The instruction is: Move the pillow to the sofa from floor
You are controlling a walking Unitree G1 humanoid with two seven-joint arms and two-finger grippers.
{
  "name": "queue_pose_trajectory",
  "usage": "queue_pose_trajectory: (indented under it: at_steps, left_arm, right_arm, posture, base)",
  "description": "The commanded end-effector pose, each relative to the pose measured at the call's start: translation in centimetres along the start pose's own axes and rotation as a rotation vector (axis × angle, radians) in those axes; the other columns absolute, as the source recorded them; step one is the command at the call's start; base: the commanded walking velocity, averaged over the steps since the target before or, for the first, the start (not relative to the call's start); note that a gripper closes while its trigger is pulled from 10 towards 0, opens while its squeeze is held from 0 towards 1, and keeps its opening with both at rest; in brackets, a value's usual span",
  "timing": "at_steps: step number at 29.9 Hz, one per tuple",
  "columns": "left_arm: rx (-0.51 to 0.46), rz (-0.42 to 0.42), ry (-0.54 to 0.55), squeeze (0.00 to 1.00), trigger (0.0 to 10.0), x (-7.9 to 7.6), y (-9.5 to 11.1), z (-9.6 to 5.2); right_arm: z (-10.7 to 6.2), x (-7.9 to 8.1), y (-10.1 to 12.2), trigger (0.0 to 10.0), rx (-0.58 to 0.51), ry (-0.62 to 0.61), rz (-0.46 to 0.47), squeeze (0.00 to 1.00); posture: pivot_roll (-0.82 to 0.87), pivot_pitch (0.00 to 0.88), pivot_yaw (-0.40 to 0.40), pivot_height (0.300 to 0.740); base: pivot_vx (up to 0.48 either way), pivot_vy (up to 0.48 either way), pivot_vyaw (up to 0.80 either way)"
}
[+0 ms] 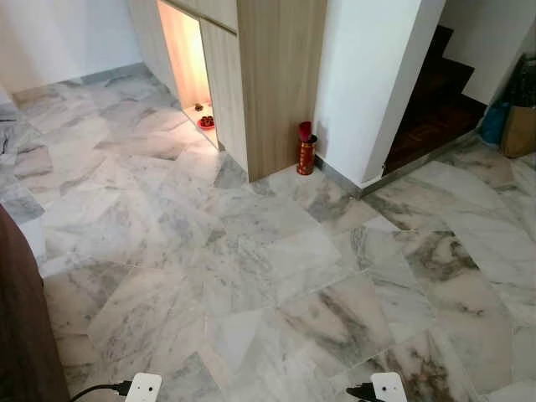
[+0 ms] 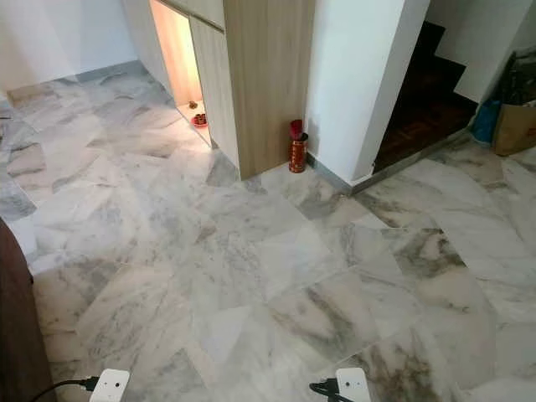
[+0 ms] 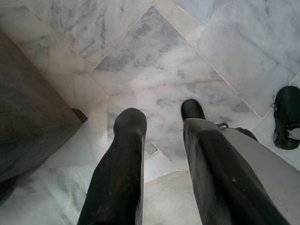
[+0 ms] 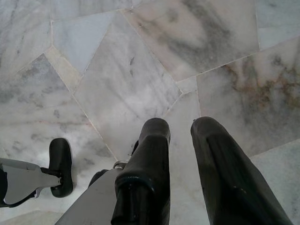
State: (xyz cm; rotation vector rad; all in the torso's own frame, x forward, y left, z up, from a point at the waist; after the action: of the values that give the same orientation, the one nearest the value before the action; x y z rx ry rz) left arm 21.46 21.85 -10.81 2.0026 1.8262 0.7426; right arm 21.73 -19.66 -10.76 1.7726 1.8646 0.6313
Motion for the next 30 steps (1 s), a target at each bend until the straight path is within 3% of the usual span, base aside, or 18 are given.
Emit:
queue_pose_trajectory:
  at_steps: [1,18,21,30]
  left_arm:
    - [-0.006,-0.252,-0.04,0.0,10.0,0.3,-2.5,-0.6]
    - [-0.006,-0.252,-0.04,0.0,10.0,0.3,-2.5,-0.6]
    - [0.025,-0.199,-0.032,0.0,10.0,-0.1,-3.3,-0.7]
    - [0.026,-0.174,-0.04,0.0,10.0,-0.4,-3.3,-0.7]
  right_arm:
    - [-0.3,-1.4,-0.4,10.0,-0.053,-0.068,0.466,0.0]
    - [-0.3,-1.4,-0.4,10.0,-0.053,-0.068,0.466,0.0]
    - [-0.3,-0.5,-0.7,10.0,-0.033,-0.056,0.389,0.0]
    - [-0.2,0.1,-1.0,10.0,-0.024,-0.036,0.37,0.0]
  posture:
    - [-0.08,0.114,0.069,0.74]
    - [-0.08,0.114,0.069,0.74]
    - [-0.08,0.094,0.065,0.74]
    - [-0.08,0.096,0.064,0.74]
  base:
    - [0.0,0.0,0.0]
    - [0.0,0.0,0.0]
    - [0.0,0.0,0.0]
    - [0.0,0.0,0.0]
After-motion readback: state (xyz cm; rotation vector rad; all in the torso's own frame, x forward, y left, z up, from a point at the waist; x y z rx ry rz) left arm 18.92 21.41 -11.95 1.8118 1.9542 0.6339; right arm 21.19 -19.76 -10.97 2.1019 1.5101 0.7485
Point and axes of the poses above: a point about 5 cm out from each wrist's last joint towards the gripper, its own z axis pointing out of the wrist towards the gripper, its own y axis along the axis of the wrist's last joint, x = y × z, the point moved 4 cm from there along z, pointing out of the wrist towards the gripper, and after that the axes turned 2 degrees about z, right-handed, at the moved point
